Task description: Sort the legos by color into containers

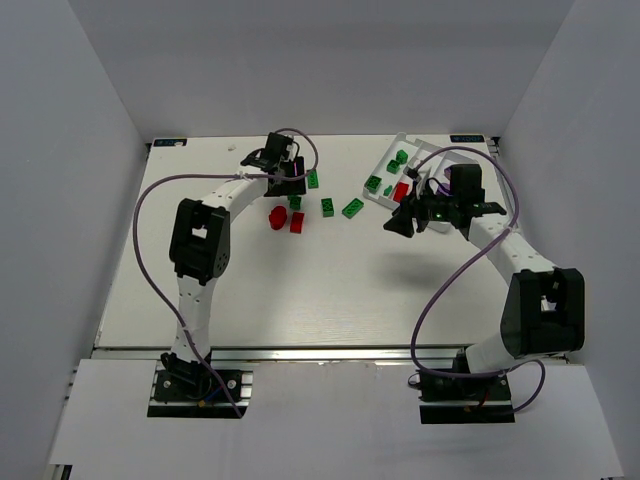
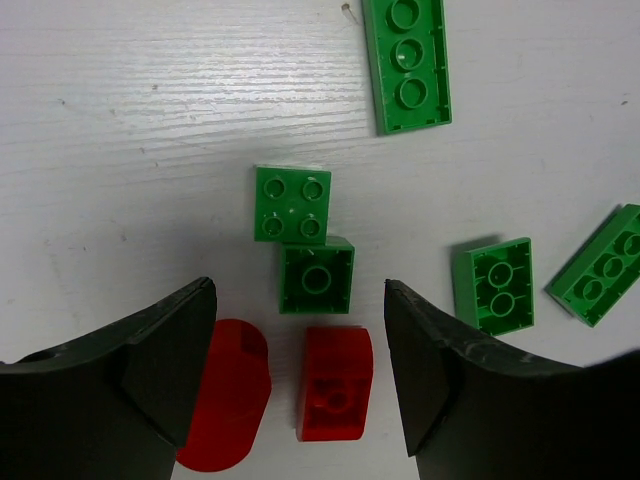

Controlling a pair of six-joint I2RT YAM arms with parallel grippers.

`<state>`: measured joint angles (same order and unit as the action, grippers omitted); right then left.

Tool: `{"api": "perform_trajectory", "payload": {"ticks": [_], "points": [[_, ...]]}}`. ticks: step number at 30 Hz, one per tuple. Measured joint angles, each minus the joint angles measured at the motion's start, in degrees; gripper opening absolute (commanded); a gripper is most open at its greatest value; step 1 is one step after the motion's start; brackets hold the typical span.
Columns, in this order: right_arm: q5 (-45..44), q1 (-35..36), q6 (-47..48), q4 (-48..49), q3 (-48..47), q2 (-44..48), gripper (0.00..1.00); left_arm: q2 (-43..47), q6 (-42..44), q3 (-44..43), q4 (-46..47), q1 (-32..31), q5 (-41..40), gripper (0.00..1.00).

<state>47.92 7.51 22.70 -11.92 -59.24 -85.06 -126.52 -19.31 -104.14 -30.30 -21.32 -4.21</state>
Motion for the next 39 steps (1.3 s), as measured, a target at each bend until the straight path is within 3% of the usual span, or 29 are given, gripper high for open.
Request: {"api": "perform_trajectory", "payload": {"ticks": [21, 28, 36, 39], "points": [[-0.24, 0.00, -1.27, -0.76, -0.24, -3.61, 0.58, -4.26, 1.09, -1.33, -0.22, -1.14, 4.85, 0.63], [-0.44, 0.00, -1.27, -1.33, -0.24, -3.61, 0.58, -5.84, 0.76, -1.36, 1.07, -1.62, 3.48, 0.50], [-0.68, -0.04, -1.29, -1.66, -0.37, -3.61, 0.57, -4.96, 0.50, 0.37, 3.17, -1.92, 2.71, 0.27], [-0.63, -0.61, -2.56, -1.22, -0.44, -3.43, 0.49, -3.85, 0.04, 1.20, 3.41, -2.56, 3.26, 0.23]]}}
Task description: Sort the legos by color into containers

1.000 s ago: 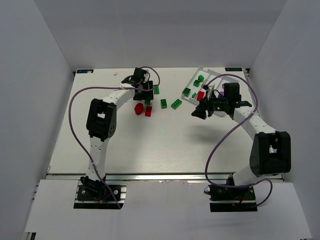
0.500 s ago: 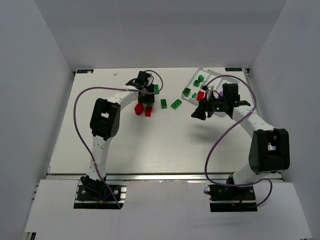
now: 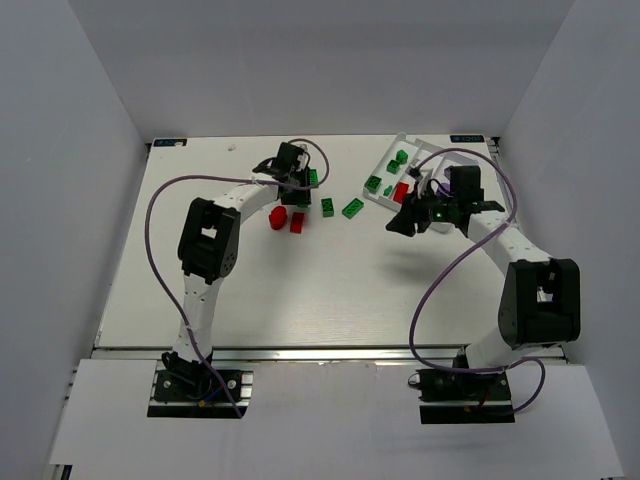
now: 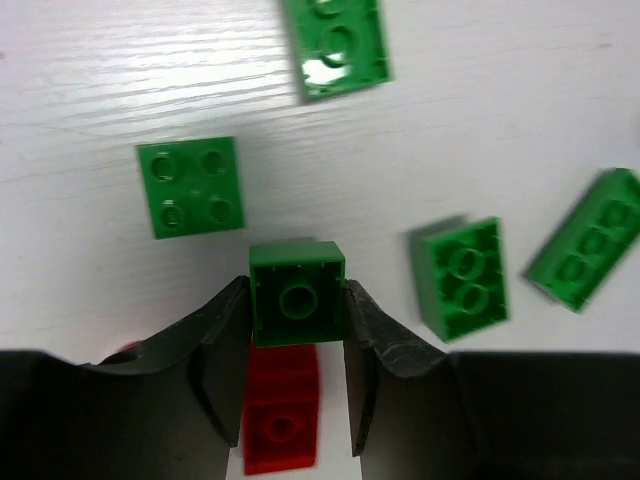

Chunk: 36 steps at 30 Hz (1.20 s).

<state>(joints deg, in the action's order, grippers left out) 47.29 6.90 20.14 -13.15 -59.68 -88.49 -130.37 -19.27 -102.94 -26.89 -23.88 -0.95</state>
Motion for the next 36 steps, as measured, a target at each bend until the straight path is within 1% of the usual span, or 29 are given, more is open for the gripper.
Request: {"api": "perform_trajectory", "payload": {"ticks": [1, 2, 4, 5, 7, 12, 13, 17, 20, 23, 29, 32, 34, 36], "points": [[0.04, -0.46, -0.85, 0.37, 0.00, 0.15, 0.42, 0.57, -0.33, 0.11, 0.13, -0.26, 0.70, 0.22], [0.09, -1.14, -2.21, 0.87, -0.09, 0.31, 0.26, 1.14, -0.92, 0.13, 0.42, -0.57, 1.99, 0.21], [0.42, -2.91, -4.96, 2.01, -0.83, 0.44, 0.09, 2.45, -2.29, 0.13, 1.66, -1.18, 4.68, 0.20], [0.57, -3.85, -6.58, 2.93, -1.29, 0.48, 0.07, 2.99, -3.10, 0.13, 2.54, -1.51, 6.03, 0.20], [0.81, -5.99, -10.01, 4.96, -2.45, 0.55, 0.05, 4.09, -5.31, 0.13, 4.85, -2.32, 8.76, 0.20], [1.55, -9.97, -15.50, 8.22, -5.40, 0.70, 0.05, 4.24, -11.91, -0.85, 12.35, -4.96, 14.36, 0.20], [1.77, -10.45, -16.17, 8.76, -5.79, 0.74, 0.05, 3.45, -13.18, -2.12, 13.66, -5.51, 15.17, 0.21], [2.58, -11.21, -18.01, 9.33, -6.05, 1.09, 0.06, -3.52, -18.60, -12.02, 20.48, -7.52, 17.16, 0.23], [3.06, -11.65, -18.58, 9.53, -5.75, 1.53, 0.06, -8.26, -23.47, -15.13, 27.30, -8.59, 17.75, 0.23], [3.80, -12.50, -19.23, 9.88, -4.59, 2.43, 0.06, -12.50, -27.26, -16.41, 32.04, -9.18, 17.49, 0.22], [4.50, -14.08, -20.94, 10.32, -2.67, 2.67, 0.06, -22.62, -31.82, -24.83, 35.67, -9.88, 14.08, 0.22], [5.16, -14.40, -21.55, 10.36, -2.27, 2.67, 0.06, -24.09, -32.26, -25.92, 36.65, -10.23, 11.45, 0.23], [5.53, -14.43, -21.77, 10.38, -2.23, 2.67, 0.06, -24.17, -32.11, -26.08, 36.74, -10.58, 9.66, 0.28], [5.81, -14.45, -22.08, 10.69, -2.01, 2.67, 0.07, -24.17, -31.71, -26.69, 36.94, -11.06, 8.04, 0.30]]}}
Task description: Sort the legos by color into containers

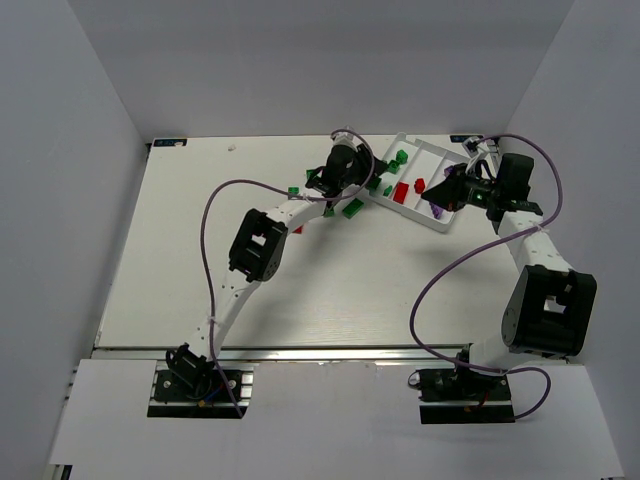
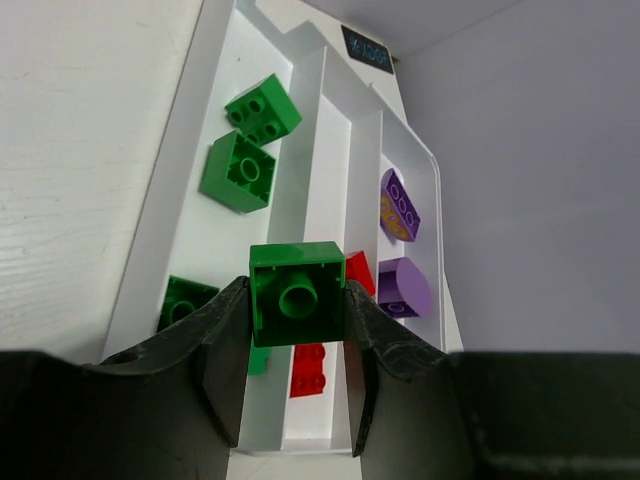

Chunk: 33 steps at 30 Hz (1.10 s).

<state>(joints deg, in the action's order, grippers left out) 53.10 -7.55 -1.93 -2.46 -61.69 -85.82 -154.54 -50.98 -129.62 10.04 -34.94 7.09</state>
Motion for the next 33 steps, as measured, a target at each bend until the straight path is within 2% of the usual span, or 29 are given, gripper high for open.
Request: {"api": "perform_trajectory", "payload": {"ticks": [8, 11, 15, 20, 22, 23, 24, 25, 28, 30, 33], "points": [[1.09, -0.13, -0.68, 0.04, 1.60, 0.00, 0.08, 0.00, 1.79, -1.25, -0.44, -1.77, -3.50, 0.57], [1.14, -0.20, -0.68, 0.09, 1.60, 0.00, 0.08, -0.11, 2.27, -1.66, -1.07, -2.10, -4.20, 0.65], [1.40, -0.20, -0.39, 0.04, 1.60, 0.00, 0.09, -0.28, 2.71, -2.75, -1.70, -2.32, -5.16, 0.69], [2.34, -0.22, 1.25, -0.59, 1.60, 0.00, 0.16, -0.28, 3.87, -3.63, -1.81, -2.27, -7.13, 0.68], [3.15, -0.22, 2.89, -1.53, 1.55, 0.00, 0.28, -0.24, 4.68, -3.63, -2.01, -2.10, -7.52, 0.66], [3.87, -0.20, 4.55, -2.49, 1.40, -0.02, 0.37, -0.04, 5.27, -3.48, -2.43, -1.90, -7.78, 0.63], [4.42, -0.17, 5.90, -3.76, 1.05, -0.11, 0.41, 0.46, 5.97, -2.95, -2.80, -1.79, -7.98, 0.58], [5.14, 0.02, 8.63, -5.66, 0.31, -0.35, 0.44, 1.60, 6.82, -1.22, -2.80, -1.62, -8.13, 0.48], [7.21, 1.22, 19.34, -15.13, -5.66, -3.15, 0.48, 9.22, 10.38, 8.28, -5.11, -1.11, -9.05, 0.30], [7.37, 3.19, 28.02, -22.97, -11.15, -6.25, 0.49, 16.81, 13.60, 16.83, -6.25, -0.61, -9.97, 0.29], [4.66, 8.68, 36.94, -31.87, -18.53, -11.41, 0.50, 31.01, 17.79, 30.95, -7.52, 0.70, -11.80, 0.50]]}}
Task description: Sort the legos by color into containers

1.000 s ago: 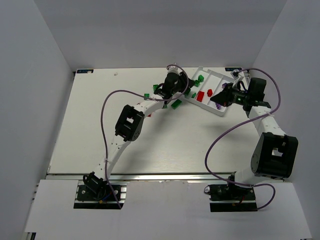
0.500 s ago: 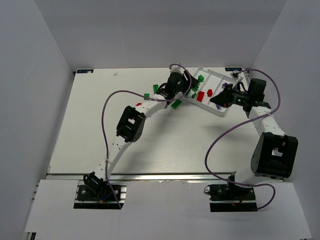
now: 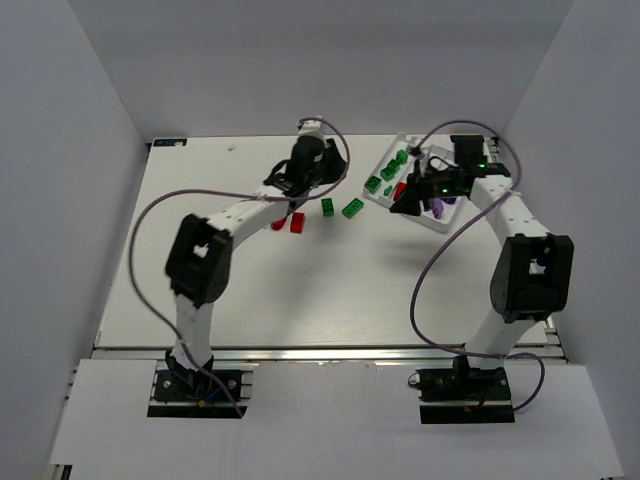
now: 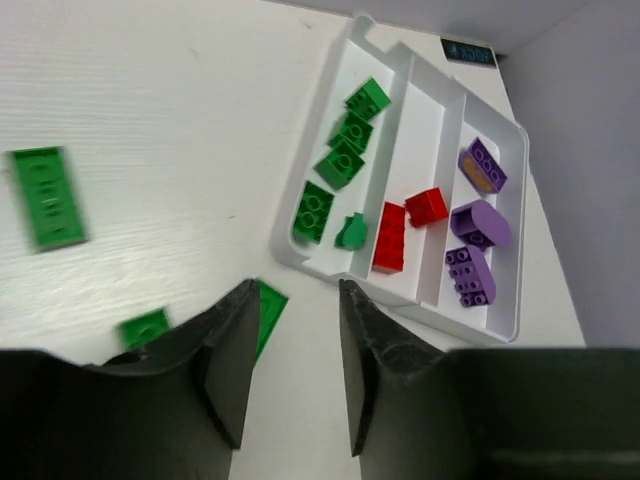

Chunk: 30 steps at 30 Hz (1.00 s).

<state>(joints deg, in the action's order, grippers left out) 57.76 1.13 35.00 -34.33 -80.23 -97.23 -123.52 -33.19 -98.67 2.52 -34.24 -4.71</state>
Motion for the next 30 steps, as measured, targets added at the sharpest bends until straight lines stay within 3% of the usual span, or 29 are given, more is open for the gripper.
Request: {"api": "perform_trajectory", "payload": {"ticks": [2, 4, 5, 8, 12, 19, 24, 30], "points": [[-4.24, 4.33, 1.25, -0.94, -1.44, -2.03, 0.55, 10.25, 1.70, 9.16, -0.44, 1.25, -1.40, 0.71], [-9.07, 8.50, 1.38, -1.22, -1.88, -3.63, 0.66, 20.39, 2.80, 17.44, -1.42, 2.51, -3.34, 0.80], [-11.45, 10.40, 1.33, -1.25, -2.32, -4.44, 0.78, 25.09, 2.97, 21.22, -1.57, 3.23, -4.31, 0.86], [-17.88, 15.04, 2.40, -1.40, -5.35, -7.52, 0.89, 37.35, 2.69, 31.12, -3.19, 5.25, -6.78, 0.89], [-21.70, 18.08, 8.07, -1.18, -11.19, -11.67, 0.89, 49.07, 0.57, 41.70, -7.13, 6.58, -7.54, 0.90], [-21.09, 17.94, 43.12, -9.01, -16.90, -16.68, 0.89, 62.60, -6.23, 57.24, -13.20, 6.75, -8.55, 0.90], [-23.28, 17.88, 61.75, -19.50, -29.66, -28.22, 0.87, 68.83, -8.61, 59.87, -16.06, 6.75, -10.58, 0.91], [-25.14, 18.08, 68.98, -23.74, -40.17, -38.60, 0.85, 72.11, -10.03, 60.24, -18.71, 6.75, -12.55, 0.91]]}}
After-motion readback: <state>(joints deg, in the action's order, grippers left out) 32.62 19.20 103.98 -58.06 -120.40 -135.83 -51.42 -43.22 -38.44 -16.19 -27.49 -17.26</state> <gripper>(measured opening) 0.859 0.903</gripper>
